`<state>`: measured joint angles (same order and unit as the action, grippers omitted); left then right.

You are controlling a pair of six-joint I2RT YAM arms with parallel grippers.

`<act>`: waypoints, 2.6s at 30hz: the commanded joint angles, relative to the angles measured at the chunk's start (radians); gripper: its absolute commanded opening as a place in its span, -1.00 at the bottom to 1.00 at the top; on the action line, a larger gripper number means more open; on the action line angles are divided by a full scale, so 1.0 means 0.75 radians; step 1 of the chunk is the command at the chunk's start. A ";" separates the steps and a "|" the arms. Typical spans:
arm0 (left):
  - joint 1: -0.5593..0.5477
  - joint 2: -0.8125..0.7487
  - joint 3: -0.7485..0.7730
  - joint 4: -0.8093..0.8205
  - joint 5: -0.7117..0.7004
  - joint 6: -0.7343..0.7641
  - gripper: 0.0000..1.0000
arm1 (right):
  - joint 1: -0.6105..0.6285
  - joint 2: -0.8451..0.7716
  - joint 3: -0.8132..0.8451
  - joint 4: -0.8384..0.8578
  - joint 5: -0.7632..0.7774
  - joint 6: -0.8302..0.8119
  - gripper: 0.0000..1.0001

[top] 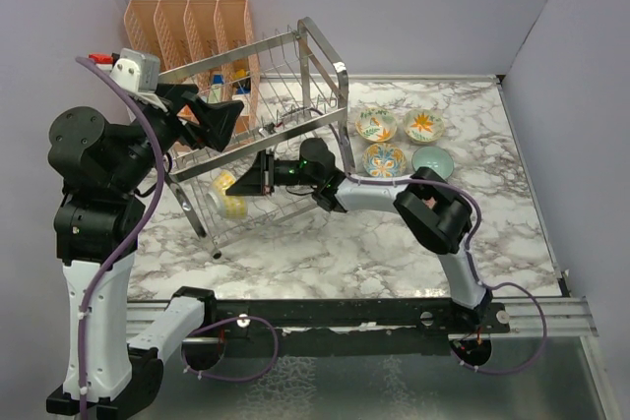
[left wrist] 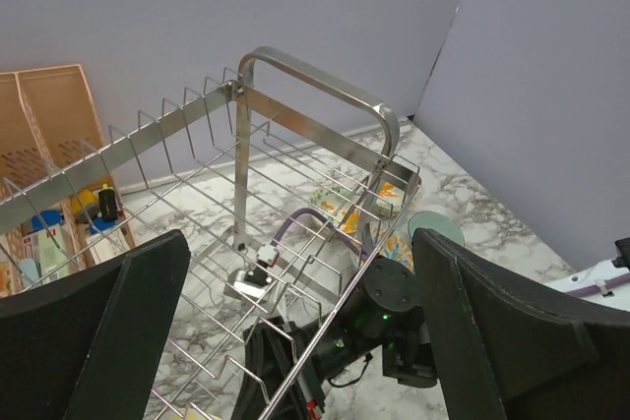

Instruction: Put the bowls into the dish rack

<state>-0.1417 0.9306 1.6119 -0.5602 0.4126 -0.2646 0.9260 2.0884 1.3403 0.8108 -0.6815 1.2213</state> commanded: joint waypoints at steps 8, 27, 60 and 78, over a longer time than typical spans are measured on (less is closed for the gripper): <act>-0.009 -0.004 -0.002 -0.012 -0.052 0.033 0.99 | -0.051 0.338 0.535 0.009 0.019 0.061 -0.98; -0.013 -0.012 -0.043 -0.017 -0.088 0.079 0.99 | -0.065 0.787 1.134 -0.106 -0.067 0.128 -0.98; -0.024 -0.051 -0.070 -0.019 -0.117 0.107 0.99 | -0.065 0.706 1.009 -0.121 -0.141 -0.010 0.03; -0.030 -0.047 -0.076 -0.019 -0.151 0.099 0.98 | -0.003 0.102 0.020 0.337 -0.197 0.129 0.06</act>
<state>-0.1589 0.9012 1.5475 -0.5777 0.3252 -0.1913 0.8955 2.2841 1.5322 0.9428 -0.7723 1.2892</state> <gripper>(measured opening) 0.992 0.528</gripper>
